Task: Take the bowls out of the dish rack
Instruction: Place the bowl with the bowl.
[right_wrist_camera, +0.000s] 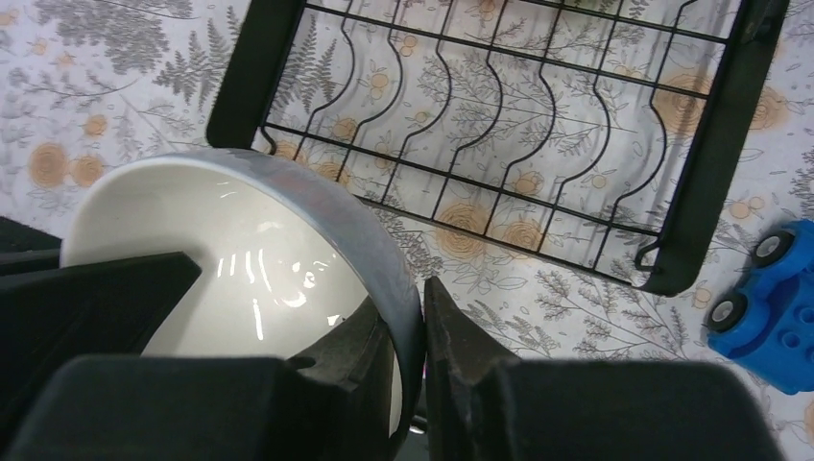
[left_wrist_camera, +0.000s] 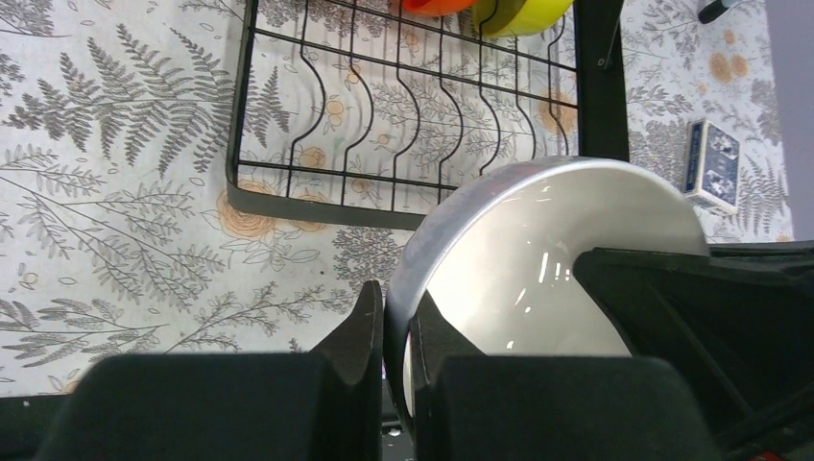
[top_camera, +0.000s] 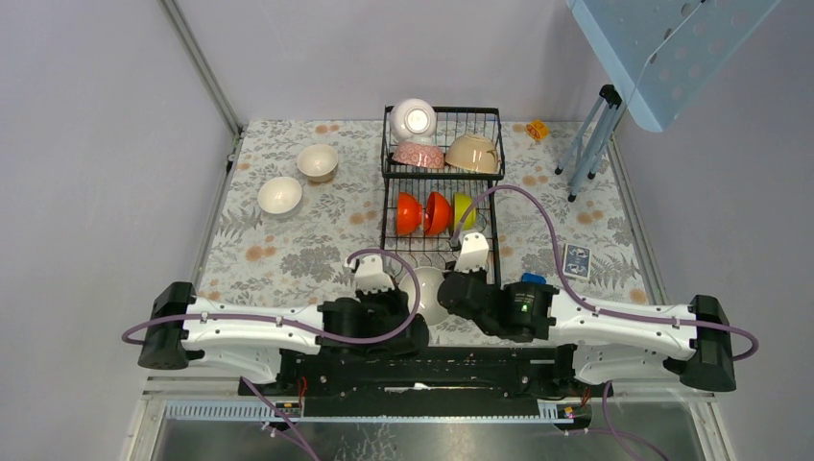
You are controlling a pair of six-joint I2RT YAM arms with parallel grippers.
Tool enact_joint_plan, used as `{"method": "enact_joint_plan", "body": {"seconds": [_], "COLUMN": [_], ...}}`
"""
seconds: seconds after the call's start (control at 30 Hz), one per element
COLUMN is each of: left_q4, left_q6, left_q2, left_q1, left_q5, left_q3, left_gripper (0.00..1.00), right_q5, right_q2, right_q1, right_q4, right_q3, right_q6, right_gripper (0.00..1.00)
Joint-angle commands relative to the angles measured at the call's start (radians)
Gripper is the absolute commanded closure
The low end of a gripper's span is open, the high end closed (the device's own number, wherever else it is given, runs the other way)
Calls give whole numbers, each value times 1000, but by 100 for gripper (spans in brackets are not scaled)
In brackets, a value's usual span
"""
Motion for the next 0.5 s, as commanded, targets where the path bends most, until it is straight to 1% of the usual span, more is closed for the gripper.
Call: {"method": "enact_joint_plan", "body": {"seconds": [0.0,0.03,0.1,0.2,0.27,0.3,0.47], "left_q4": [83,97,125,155,163,165,154], "left_q6": [61,75,102,131,142,149,194], "left_q2": [-61,-73,-99,-132,-154,-161,-199], "left_q1": [1,2,9,20,26,30,71], "left_q5": [-14,-14,-10,-1,-2,-3,-7], "left_q3": [23,19,9,-5,-10,-11,1], "left_gripper": [100,100,100,100,100,100,100], "right_q5": [-45,-52,-63,-74,-81,-85,-104], "right_q2": [-67,-73,-82,-96,-100,-102,-128], "right_q1": [2,1,1,1,1,1,1], "right_q4": [111,113,122,126,128,127,99], "right_q3": [11,9,3,-4,-4,-4,16], "right_q6": [-7,-13,-24,-35,-42,-45,-58], "right_gripper": [73,68,60,54,47,42,14]}}
